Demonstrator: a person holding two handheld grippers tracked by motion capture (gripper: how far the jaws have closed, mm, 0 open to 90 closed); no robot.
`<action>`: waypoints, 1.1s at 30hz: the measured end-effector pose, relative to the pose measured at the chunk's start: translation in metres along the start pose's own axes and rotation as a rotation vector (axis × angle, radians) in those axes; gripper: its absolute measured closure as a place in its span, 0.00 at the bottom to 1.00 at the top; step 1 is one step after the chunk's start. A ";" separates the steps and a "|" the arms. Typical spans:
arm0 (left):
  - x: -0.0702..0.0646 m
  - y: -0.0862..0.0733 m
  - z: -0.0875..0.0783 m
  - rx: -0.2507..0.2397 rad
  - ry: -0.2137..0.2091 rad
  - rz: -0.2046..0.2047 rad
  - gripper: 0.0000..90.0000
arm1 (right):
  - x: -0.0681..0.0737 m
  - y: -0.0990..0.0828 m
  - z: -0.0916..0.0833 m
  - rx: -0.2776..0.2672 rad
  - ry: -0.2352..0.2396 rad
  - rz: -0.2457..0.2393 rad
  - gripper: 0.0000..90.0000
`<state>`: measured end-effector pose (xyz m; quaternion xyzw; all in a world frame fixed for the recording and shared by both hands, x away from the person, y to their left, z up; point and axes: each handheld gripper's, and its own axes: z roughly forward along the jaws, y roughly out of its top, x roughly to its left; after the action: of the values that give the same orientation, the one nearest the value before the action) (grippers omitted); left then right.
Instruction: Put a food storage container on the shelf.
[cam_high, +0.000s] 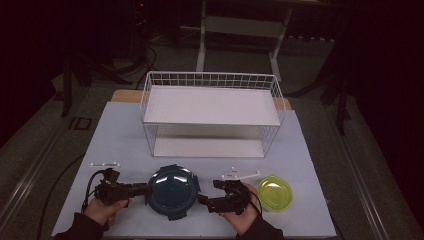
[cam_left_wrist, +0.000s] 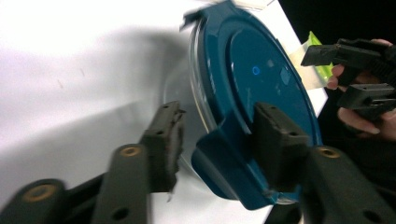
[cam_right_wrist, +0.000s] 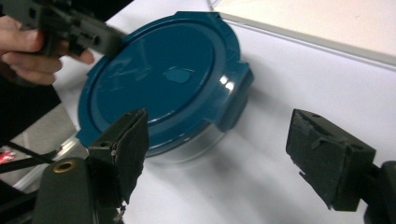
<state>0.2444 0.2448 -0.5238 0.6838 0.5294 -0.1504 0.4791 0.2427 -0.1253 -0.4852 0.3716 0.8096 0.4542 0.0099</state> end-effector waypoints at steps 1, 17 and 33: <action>0.003 -0.003 0.001 -0.003 -0.019 -0.040 0.51 | 0.000 0.000 0.000 -0.002 -0.003 0.005 0.23; 0.010 -0.009 0.007 0.048 -0.158 -0.114 0.53 | 0.000 0.001 0.001 0.005 0.008 0.020 0.28; -0.011 -0.008 0.010 0.084 -0.179 0.058 0.60 | -0.009 -0.006 0.003 0.069 0.094 0.067 0.55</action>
<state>0.2359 0.2300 -0.5246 0.7020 0.4577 -0.2191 0.4997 0.2466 -0.1304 -0.4945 0.3769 0.8115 0.4430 -0.0563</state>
